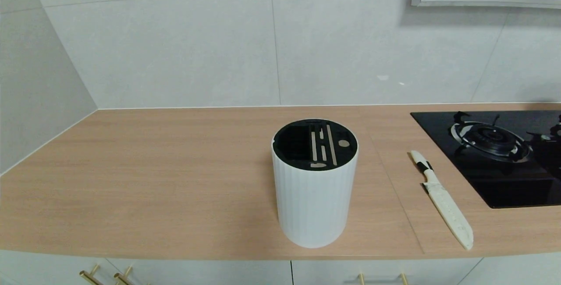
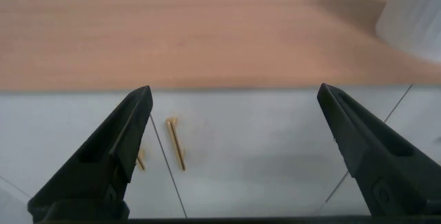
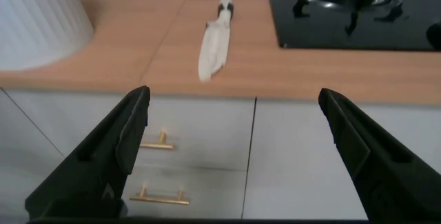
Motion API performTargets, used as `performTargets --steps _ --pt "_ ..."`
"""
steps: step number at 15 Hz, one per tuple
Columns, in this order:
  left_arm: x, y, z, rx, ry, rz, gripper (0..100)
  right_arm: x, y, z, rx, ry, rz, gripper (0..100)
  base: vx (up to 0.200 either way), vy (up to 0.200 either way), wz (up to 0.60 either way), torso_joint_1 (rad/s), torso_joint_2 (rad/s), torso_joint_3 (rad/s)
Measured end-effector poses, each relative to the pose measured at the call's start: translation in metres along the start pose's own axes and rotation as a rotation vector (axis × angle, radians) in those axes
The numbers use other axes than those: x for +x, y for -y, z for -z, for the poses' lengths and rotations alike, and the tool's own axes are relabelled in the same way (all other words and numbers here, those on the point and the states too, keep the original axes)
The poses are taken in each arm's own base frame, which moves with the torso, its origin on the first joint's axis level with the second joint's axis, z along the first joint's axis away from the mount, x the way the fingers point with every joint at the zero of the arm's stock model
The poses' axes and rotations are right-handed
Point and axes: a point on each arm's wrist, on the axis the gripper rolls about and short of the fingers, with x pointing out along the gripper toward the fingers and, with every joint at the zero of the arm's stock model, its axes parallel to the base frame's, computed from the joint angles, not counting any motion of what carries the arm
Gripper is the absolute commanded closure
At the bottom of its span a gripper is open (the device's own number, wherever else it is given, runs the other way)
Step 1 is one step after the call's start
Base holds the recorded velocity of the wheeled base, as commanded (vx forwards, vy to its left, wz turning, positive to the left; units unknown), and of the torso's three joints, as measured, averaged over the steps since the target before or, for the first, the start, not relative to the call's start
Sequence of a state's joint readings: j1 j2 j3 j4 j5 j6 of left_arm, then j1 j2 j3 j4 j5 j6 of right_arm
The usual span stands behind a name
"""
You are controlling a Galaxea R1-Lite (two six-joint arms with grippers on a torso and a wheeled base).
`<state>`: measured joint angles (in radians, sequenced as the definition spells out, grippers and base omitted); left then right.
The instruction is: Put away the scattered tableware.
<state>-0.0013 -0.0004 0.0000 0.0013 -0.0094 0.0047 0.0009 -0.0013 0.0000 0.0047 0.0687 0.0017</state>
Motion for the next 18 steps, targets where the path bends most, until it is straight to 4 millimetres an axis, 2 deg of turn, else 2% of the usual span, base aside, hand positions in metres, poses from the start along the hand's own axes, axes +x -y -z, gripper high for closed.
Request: performTargets --steps 11,18 --pt "0.0 0.0 0.0 0.0 0.0 0.0 0 0.0 0.0 0.0 0.0 0.0 0.0 0 0.0 0.0 0.0 0.248 -0.52 -0.274" --pt "0.0 0.0 0.0 0.0 0.0 0.0 0 0.0 0.0 0.0 -0.004 0.0 -0.001 0 0.0 0.0 0.0 0.022 -0.05 -0.022"
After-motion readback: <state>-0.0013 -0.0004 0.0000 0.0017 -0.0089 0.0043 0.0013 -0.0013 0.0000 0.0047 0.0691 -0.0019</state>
